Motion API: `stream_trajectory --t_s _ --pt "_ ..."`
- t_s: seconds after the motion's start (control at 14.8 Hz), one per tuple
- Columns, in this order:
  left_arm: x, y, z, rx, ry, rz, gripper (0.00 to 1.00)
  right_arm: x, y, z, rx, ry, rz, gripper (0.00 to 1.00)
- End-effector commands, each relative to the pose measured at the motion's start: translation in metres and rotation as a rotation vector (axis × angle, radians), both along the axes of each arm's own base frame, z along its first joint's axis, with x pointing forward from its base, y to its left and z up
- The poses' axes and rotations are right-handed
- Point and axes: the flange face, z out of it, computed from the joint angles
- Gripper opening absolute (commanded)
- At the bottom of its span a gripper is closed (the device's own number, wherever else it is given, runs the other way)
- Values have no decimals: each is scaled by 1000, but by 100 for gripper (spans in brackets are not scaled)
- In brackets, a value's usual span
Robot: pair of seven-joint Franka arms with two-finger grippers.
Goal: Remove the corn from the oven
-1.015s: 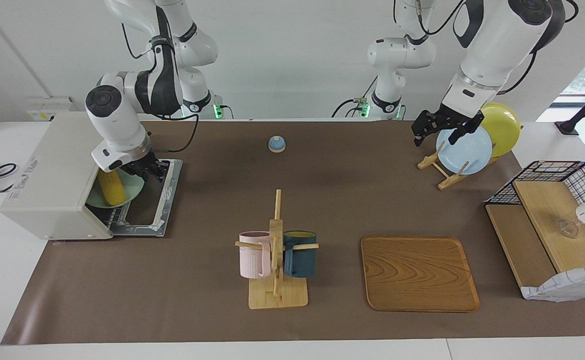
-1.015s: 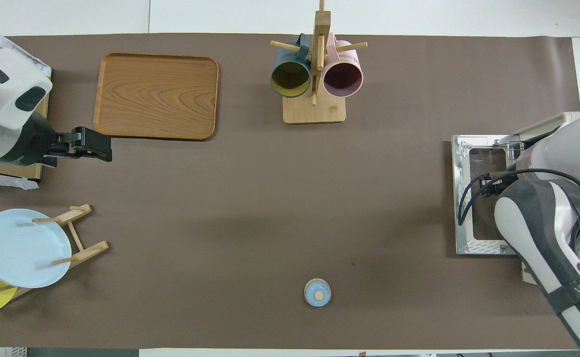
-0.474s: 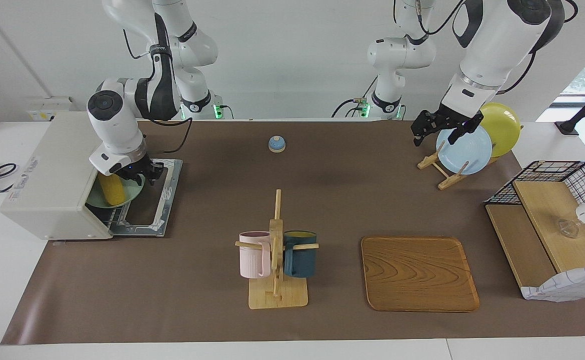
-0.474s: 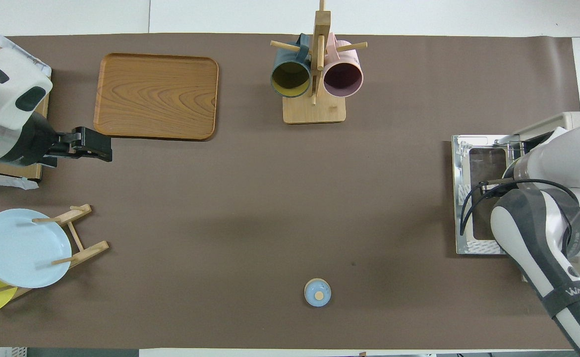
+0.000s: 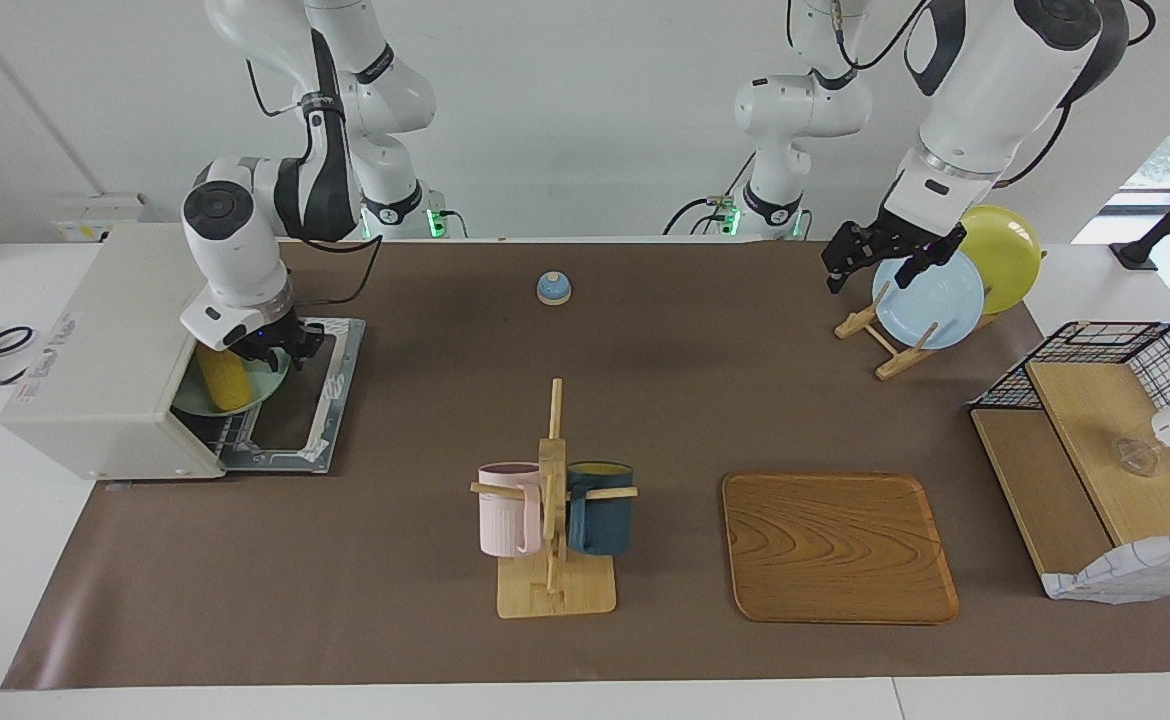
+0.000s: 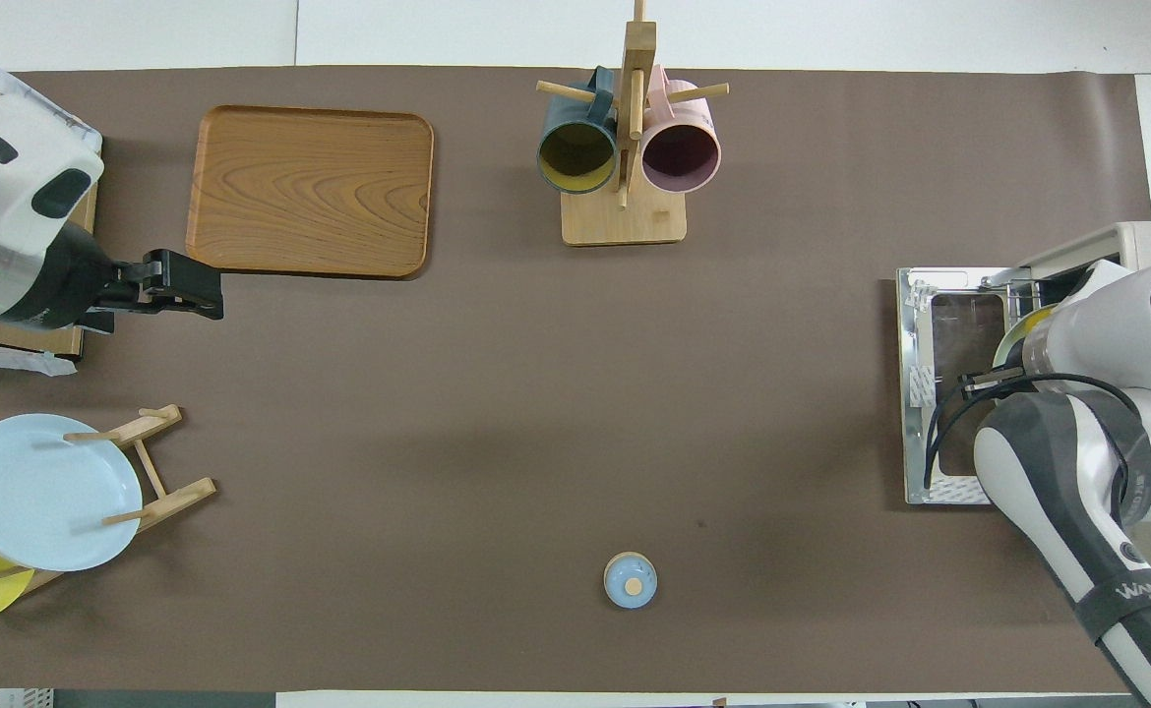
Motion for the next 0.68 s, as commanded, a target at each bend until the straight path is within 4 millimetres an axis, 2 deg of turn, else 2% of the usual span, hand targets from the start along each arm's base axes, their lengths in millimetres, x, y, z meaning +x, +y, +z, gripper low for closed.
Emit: stream_trajectory --t_s 0.0,0.34,0.41,0.47,0.61 --pt "-10 -1 1 -12 -10 18 100 -8 -7 2 -10 -20 34 34" --pt "-11 -1 1 -12 -8 16 100 -8 -6 1 -48 -18 70 21" --pt "-12 -1 2 -12 -10 16 100 -8 -7 1 -50 -18 72 14" --pt "-12 -1 0 -11 -5 16 100 -9 -6 1 -50 -16 74 1" --pt "-12 -1 -2 -10 -2 17 100 -8 3 2 -55 -6 91 0"
